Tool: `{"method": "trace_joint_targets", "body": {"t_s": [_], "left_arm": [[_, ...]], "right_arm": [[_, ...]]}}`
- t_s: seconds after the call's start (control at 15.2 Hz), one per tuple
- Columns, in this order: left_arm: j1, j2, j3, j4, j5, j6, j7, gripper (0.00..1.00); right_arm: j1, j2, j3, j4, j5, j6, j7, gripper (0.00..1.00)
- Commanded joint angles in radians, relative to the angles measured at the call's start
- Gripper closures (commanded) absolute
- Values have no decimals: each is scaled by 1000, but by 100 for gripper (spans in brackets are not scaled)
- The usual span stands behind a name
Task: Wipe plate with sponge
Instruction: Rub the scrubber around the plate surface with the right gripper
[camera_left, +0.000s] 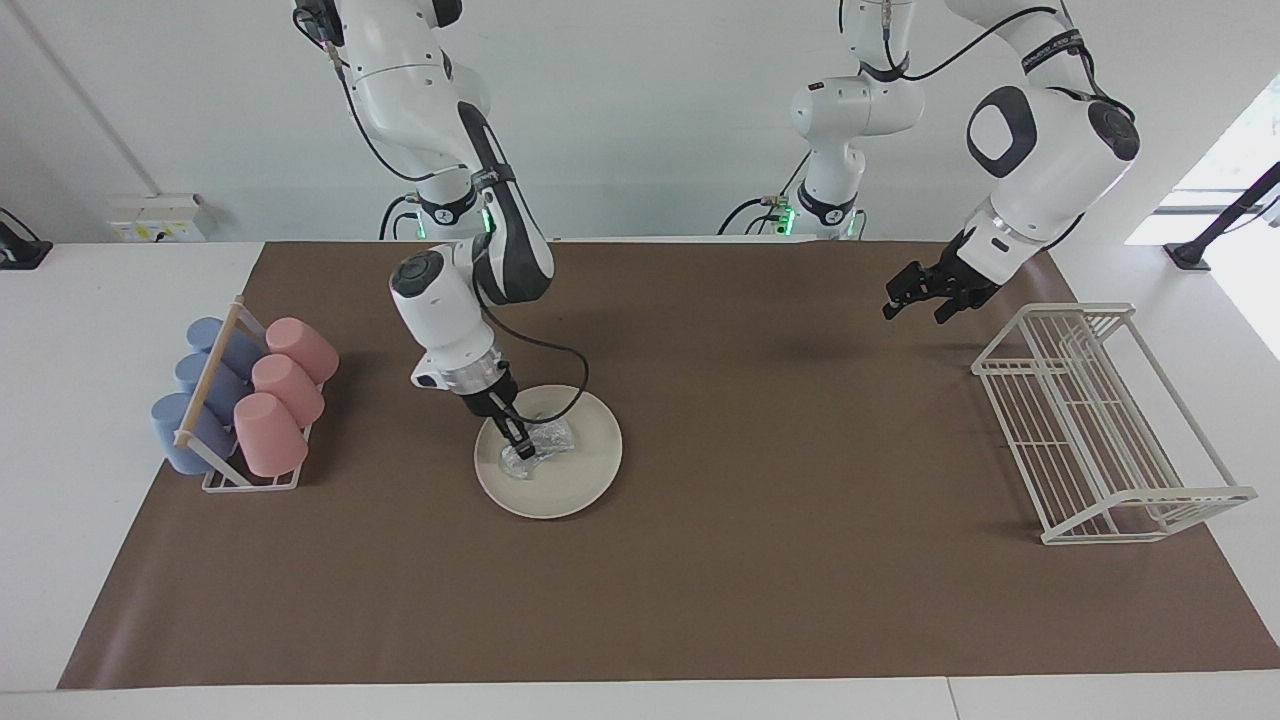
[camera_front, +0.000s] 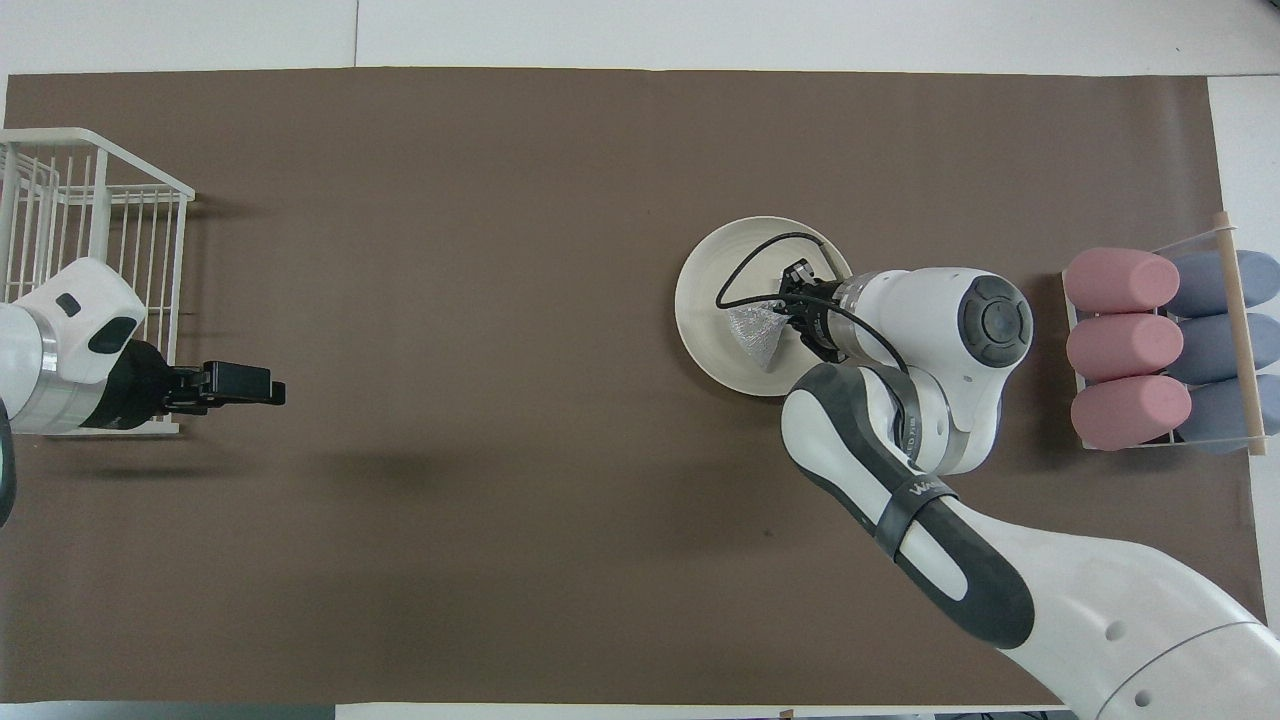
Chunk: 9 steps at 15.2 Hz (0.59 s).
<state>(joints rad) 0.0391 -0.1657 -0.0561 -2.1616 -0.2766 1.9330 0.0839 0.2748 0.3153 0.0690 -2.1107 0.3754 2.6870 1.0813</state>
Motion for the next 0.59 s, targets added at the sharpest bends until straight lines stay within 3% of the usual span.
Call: {"method": "trace_joint_targets", "body": {"t_s": [0.0,0.33,0.53], "left_arm": [[2,2,-2,-9,22,23,-16,0],[-1,3,-2,-11,22,32,-16,0],[-1,3,-2,-11,22,32,-16,0]], "right_arm": [[73,30,3,-34,-9,16,113,100],[80,27,2,-22,-9,-4,150,100],[72,-14,-8,55,-9,-167,158,100]]}}
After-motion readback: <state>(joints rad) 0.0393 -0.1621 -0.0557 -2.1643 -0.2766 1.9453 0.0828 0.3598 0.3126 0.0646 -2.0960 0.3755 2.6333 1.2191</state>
